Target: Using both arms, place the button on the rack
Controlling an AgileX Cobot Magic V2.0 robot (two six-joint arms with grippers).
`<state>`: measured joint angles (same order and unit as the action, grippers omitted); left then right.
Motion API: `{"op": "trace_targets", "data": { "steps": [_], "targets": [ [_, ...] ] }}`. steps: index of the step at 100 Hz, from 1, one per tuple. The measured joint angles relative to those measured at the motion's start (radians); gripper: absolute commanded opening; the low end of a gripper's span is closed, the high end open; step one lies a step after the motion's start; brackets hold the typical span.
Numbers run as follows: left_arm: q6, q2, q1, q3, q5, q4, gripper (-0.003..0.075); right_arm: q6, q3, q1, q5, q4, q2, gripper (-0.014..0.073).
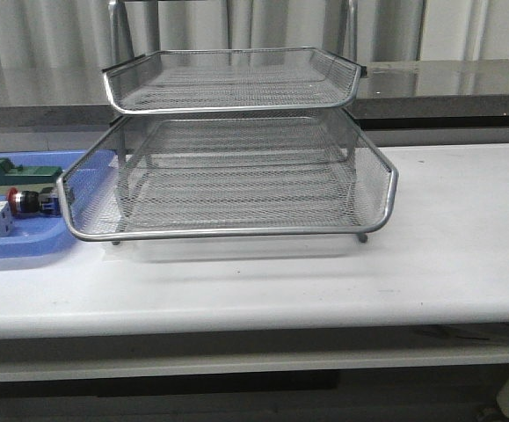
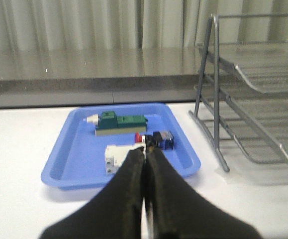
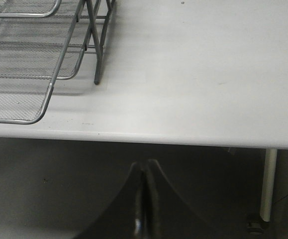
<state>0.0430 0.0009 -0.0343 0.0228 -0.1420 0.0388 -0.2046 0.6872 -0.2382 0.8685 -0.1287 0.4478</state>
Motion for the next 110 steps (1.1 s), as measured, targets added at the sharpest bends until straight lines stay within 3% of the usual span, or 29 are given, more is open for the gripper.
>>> {"op": "trace_targets", "data": {
  "steps": [23, 58, 110],
  "targets": [
    [0.001, 0.168, 0.0, 0.175, -0.054, -0.077, -0.0021, 0.0, 0.0, 0.0, 0.0, 0.0, 0.0, -0.0069],
    [0.001, 0.621, 0.0, 0.531, -0.089, -0.128, -0.0021, 0.0, 0.0, 0.0, 0.0, 0.0, 0.0, -0.0069],
    [0.001, 1.296, 0.0, 1.069, -0.391, -0.046, -0.0021, 0.0, 0.0, 0.0, 0.0, 0.0, 0.0, -0.0069]
  ]
}}
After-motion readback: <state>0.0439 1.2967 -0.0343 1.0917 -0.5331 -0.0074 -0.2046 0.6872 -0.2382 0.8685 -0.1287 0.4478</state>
